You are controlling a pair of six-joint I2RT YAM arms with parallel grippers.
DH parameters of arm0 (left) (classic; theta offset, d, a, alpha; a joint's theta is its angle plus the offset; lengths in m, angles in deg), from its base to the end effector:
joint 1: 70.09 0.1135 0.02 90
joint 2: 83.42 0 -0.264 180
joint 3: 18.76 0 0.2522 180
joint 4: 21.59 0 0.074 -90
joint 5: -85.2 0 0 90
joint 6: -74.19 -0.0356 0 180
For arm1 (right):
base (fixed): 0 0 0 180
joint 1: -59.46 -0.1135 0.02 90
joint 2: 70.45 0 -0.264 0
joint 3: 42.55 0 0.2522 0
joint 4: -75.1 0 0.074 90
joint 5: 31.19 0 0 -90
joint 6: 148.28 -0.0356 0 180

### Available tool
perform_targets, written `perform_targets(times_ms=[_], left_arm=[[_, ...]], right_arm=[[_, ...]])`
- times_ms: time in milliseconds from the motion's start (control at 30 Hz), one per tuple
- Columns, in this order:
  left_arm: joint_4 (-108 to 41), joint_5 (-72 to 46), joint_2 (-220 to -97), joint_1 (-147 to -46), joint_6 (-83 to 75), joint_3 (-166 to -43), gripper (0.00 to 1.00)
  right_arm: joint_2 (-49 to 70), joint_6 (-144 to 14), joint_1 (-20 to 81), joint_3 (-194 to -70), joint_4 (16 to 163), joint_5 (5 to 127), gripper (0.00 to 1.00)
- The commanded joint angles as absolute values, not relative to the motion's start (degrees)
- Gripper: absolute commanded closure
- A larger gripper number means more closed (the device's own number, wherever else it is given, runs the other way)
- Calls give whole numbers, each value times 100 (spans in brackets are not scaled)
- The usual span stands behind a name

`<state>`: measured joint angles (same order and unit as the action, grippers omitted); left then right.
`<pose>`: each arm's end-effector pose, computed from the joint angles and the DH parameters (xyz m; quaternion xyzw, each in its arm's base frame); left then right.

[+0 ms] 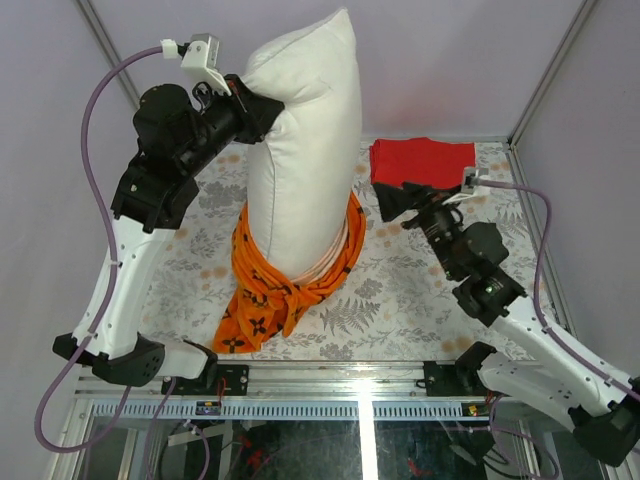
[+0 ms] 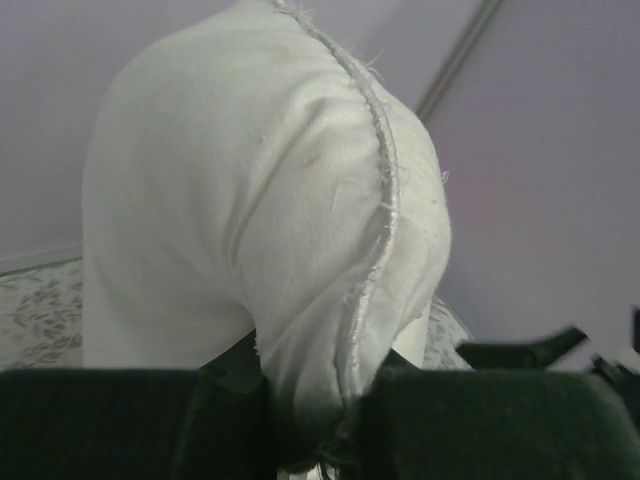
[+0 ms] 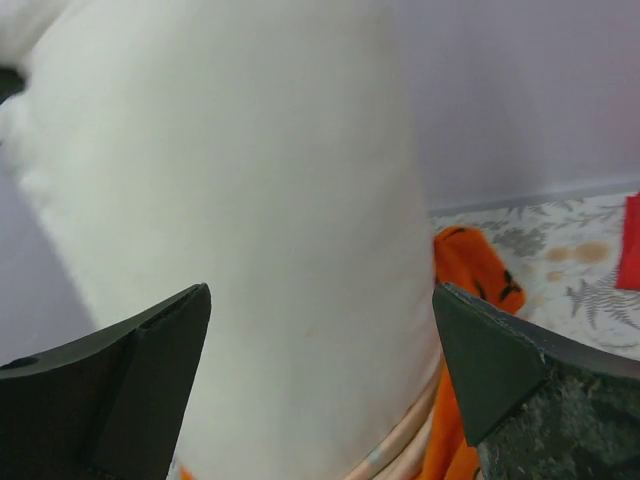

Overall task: Remove the pillowcase from the pillow
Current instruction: Remove the pillow from the pillowcase.

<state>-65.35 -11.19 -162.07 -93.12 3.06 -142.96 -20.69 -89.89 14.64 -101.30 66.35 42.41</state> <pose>0.2322 -0.1030 0.5558 0.0652 0.6930 -0.2926 0.6557 0.1501 0.1350 0.3874 0.0473 0.5930 0.4285 0.6801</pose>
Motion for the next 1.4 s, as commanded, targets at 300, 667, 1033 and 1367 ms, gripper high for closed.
perform_targets(times_ms=[300,667,1033,1367], left_arm=[[-5846,-3356,-16026,-9195,561,-14251,100],[-5316,-3675,-16275,-9179,985,-13998,100],[-4785,-3162,-15805,-9162,1472,-13783,100],[-3950,-1366,-13358,-9162,1325,-12353,100]], right_arm=[[928,-11151,4214,-10796,5901,7606,4],[2699,-10676,3461,-11972,5930,9449,19],[2706,-10399,3432,-12012,6648,9034,100],[4594,-11586,3370,-11408,5799,9106,100]])
